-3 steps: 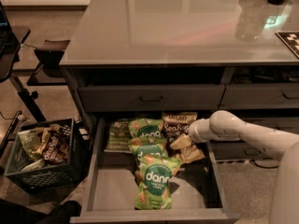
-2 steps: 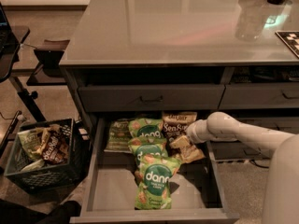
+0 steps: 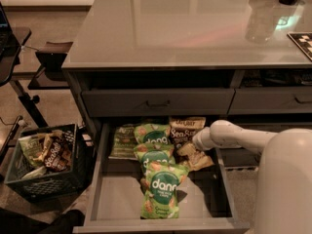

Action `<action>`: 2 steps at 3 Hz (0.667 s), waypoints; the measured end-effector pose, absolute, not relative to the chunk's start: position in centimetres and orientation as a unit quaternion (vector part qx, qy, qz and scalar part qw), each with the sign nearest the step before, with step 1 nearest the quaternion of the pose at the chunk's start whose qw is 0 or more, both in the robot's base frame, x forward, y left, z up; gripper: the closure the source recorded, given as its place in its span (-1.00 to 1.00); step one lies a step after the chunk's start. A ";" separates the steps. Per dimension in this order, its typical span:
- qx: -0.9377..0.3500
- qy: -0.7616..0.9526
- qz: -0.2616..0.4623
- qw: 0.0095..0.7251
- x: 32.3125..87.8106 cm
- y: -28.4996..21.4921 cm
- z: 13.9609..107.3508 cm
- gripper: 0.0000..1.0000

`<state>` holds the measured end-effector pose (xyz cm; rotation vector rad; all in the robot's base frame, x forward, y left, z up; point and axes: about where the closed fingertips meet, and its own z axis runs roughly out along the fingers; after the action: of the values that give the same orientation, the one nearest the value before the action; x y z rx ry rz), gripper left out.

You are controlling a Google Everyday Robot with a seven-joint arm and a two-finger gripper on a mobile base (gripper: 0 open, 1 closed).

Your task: Pick brown chip bag from middle drawer and place on counter

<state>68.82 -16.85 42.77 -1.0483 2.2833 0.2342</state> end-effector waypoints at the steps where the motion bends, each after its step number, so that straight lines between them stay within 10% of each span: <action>1: -0.385 0.869 0.075 0.301 69.3 -17.8 41.7 -0.64; 2: -0.376 0.875 0.070 0.297 69.6 -18.2 40.9 -0.25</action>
Offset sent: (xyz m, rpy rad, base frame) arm 0.0111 -0.0232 -0.0250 -0.0401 0.0130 -0.0871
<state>69.55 -18.22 40.93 -0.9990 2.3266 0.1850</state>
